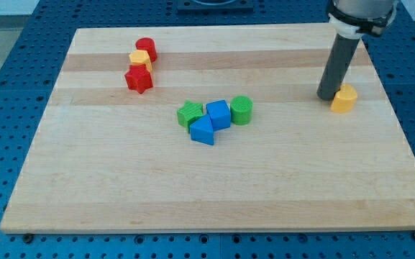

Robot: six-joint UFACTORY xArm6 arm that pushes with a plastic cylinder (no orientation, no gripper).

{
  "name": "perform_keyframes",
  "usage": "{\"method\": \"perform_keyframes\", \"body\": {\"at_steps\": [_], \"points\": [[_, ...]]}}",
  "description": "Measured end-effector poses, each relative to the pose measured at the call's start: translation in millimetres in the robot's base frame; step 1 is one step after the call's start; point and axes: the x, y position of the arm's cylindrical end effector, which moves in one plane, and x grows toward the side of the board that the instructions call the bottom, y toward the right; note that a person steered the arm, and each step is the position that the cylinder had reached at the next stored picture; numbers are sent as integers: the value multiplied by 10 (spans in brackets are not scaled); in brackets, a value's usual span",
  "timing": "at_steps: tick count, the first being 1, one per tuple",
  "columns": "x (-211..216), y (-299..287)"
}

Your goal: Place your arm at the left of the red star

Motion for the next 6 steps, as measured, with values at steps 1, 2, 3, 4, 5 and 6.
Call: {"method": "perform_keyframes", "body": {"at_steps": [1,2,3,4,5,6], "points": [[-252,-511],[-358,-1357],[-48,-2321],[361,-3321],[203,-4221],[-443,-4541]]}}
